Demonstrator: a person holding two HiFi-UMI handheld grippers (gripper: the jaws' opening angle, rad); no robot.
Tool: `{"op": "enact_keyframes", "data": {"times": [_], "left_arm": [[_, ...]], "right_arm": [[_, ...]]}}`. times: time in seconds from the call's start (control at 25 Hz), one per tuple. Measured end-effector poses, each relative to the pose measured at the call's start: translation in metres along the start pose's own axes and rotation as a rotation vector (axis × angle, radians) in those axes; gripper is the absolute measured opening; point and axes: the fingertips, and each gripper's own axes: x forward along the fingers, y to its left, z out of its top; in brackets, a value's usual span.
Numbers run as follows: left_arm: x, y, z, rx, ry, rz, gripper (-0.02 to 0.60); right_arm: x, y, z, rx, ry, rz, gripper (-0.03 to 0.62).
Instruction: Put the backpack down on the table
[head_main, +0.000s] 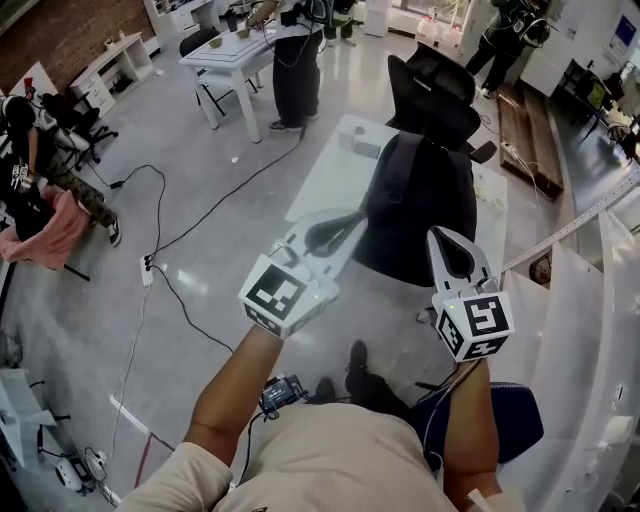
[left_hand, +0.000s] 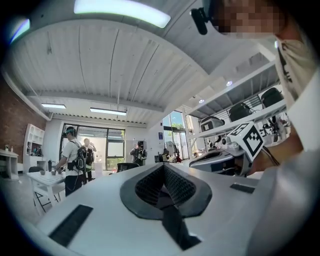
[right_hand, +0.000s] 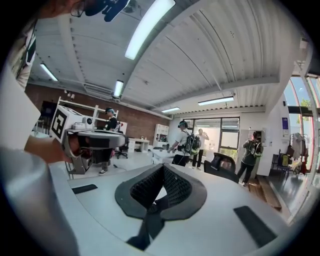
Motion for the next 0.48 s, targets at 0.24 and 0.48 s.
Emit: {"op": "enact_keyframes", "data": {"times": [0.24,0.48], "left_arm": [[-0.038,-0.039,0.026,0.012,-0.036,-0.04,0.014],[-0.054,-0.069,0.034,0.014,-0.034,-0.063,0.014]], "right_arm": [[-0.038,0.045,0.02,-0.014,-0.015,0.056,0.026],[-0.064,0.069,0.026,-0.019,-0.035,0.085,0.026]]}}
